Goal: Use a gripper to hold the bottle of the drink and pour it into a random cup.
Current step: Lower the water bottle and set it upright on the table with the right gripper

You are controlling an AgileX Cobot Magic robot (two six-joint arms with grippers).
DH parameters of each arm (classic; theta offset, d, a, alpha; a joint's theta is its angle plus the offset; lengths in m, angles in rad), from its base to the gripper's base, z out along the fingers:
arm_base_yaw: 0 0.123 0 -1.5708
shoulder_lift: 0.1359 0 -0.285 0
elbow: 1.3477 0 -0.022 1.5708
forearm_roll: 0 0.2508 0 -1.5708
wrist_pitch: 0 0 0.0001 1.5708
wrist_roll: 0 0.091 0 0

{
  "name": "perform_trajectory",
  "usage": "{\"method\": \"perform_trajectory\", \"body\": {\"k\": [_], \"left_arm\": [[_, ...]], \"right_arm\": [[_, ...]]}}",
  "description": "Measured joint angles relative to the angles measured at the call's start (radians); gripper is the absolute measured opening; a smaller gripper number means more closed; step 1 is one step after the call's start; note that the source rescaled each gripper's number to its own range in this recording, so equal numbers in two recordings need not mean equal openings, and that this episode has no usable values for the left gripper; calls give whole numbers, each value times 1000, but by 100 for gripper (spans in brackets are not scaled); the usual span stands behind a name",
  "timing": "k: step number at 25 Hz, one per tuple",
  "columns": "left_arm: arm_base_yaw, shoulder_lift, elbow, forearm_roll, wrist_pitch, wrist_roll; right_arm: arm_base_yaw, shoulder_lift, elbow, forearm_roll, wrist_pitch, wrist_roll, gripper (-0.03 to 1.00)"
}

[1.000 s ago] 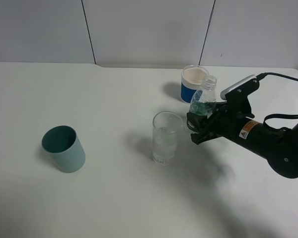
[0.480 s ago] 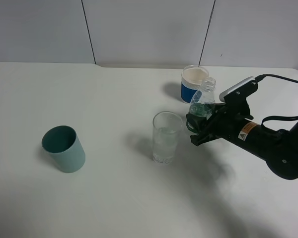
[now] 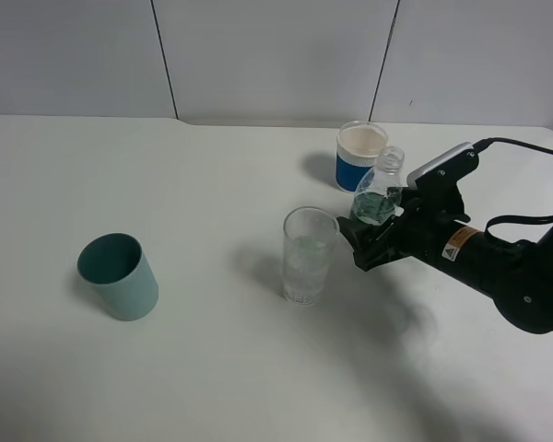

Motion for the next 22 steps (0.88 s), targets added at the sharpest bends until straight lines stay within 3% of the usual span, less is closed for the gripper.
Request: {"method": "perform_trajectory", "body": {"k": [13,22], "left_arm": [[0,0,0,0,0,0],[0,0,0,0,0,0]], "right_arm": [[0,-249,107,14,2,0,100],[0,-568,128,151,38,0,100]]}}
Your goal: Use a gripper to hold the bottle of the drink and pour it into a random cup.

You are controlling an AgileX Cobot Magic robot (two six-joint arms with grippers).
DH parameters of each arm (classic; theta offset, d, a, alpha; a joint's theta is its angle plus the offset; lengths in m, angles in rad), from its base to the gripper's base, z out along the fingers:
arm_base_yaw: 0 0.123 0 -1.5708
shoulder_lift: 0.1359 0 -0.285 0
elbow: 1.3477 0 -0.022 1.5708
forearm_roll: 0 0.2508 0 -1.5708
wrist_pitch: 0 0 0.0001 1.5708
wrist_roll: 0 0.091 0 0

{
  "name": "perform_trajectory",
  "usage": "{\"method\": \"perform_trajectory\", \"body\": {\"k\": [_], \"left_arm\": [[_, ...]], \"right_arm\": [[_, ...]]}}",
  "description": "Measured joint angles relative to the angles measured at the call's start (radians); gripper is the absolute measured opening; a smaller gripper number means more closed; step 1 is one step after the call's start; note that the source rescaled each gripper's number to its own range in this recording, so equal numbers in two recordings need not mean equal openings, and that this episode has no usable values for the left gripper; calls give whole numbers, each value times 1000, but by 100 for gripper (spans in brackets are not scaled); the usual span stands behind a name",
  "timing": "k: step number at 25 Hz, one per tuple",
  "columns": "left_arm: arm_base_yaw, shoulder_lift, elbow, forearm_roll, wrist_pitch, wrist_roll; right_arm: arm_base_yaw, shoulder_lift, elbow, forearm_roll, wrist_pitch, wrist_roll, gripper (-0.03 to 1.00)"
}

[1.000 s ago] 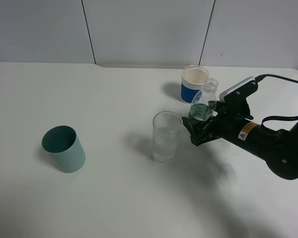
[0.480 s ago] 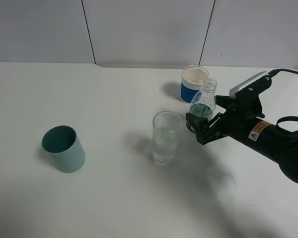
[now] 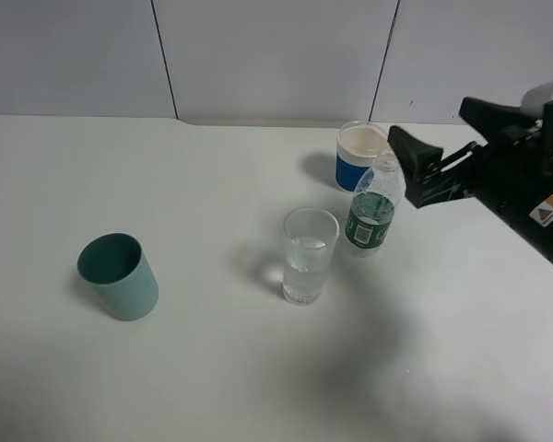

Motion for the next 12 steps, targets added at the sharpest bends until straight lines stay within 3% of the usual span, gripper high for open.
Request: {"method": "perform_trajectory", "body": {"k": [4,12], "left_arm": [[0,0,0,0,0,0],[0,0,0,0,0,0]], "right_arm": [[0,-160,1,109,118,-21,100],[0,-507,2,245,413,-321,100]]}}
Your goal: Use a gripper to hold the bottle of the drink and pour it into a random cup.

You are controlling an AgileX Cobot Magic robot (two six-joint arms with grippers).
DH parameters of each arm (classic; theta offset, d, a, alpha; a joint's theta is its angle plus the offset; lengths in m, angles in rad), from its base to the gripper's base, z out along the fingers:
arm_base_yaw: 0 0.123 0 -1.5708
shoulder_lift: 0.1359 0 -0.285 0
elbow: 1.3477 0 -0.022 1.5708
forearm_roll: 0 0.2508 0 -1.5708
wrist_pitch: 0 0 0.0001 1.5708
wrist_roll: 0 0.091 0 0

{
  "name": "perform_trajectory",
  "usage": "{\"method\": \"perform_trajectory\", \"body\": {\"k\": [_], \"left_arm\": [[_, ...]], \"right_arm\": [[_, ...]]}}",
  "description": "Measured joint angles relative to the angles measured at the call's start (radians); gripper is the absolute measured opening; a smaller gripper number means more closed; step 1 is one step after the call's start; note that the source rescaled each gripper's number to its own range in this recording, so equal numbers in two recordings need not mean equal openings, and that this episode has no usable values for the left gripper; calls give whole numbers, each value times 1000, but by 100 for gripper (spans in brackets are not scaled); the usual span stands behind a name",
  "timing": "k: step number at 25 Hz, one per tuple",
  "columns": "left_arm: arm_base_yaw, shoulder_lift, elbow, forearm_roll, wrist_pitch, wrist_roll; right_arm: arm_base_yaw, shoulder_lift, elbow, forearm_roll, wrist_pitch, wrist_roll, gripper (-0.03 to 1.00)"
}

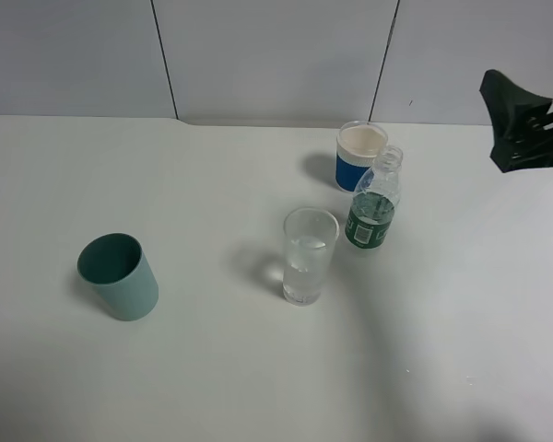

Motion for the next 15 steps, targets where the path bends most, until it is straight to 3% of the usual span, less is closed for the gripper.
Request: {"method": "perform_trajectory", "body": {"k": [8,15], "left_arm": [[0,0,0,0,0,0],[0,0,0,0,0,0]], "right_arm": [[0,-286,-105,15,241,-37,100],[0,-355,-295,-83,535,-34,100]]}}
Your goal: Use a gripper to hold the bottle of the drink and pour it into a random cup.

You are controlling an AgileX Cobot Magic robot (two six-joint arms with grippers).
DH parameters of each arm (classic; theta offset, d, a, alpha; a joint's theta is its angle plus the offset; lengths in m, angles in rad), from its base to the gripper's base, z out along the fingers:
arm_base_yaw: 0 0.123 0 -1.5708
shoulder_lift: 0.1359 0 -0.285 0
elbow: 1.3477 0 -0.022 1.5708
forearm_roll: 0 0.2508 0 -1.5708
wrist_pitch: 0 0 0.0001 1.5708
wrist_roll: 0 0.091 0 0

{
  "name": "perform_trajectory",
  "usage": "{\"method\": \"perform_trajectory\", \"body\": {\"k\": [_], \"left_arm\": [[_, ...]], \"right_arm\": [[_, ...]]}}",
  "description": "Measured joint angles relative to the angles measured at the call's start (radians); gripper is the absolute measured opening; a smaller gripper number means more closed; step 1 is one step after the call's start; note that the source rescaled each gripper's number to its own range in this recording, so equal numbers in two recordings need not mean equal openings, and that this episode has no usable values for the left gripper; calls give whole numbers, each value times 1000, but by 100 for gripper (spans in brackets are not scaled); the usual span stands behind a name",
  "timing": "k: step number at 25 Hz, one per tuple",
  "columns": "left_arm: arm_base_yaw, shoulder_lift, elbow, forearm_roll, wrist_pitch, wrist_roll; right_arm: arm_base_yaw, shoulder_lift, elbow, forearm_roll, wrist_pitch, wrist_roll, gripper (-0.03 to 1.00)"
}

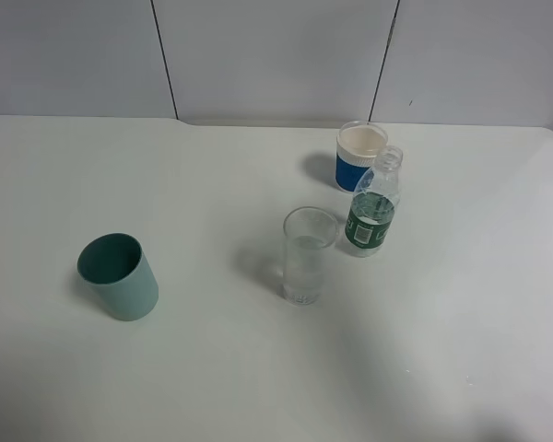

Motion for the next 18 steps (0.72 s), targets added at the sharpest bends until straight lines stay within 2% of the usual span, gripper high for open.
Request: {"method": "perform_trajectory", "body": {"k": [6,13,15,18], "left_arm": [[0,0,0,0,0,0],[0,0,0,0,0,0],[0,0,0,0,0,0],[0,0,0,0,0,0]], "right_arm": [[0,0,-122,-184,259,66,100],[0,0,-262,-454,671,311,100],[0,0,-286,-490,770,374,100],[0,0,-303,-511,885,402,100]]}}
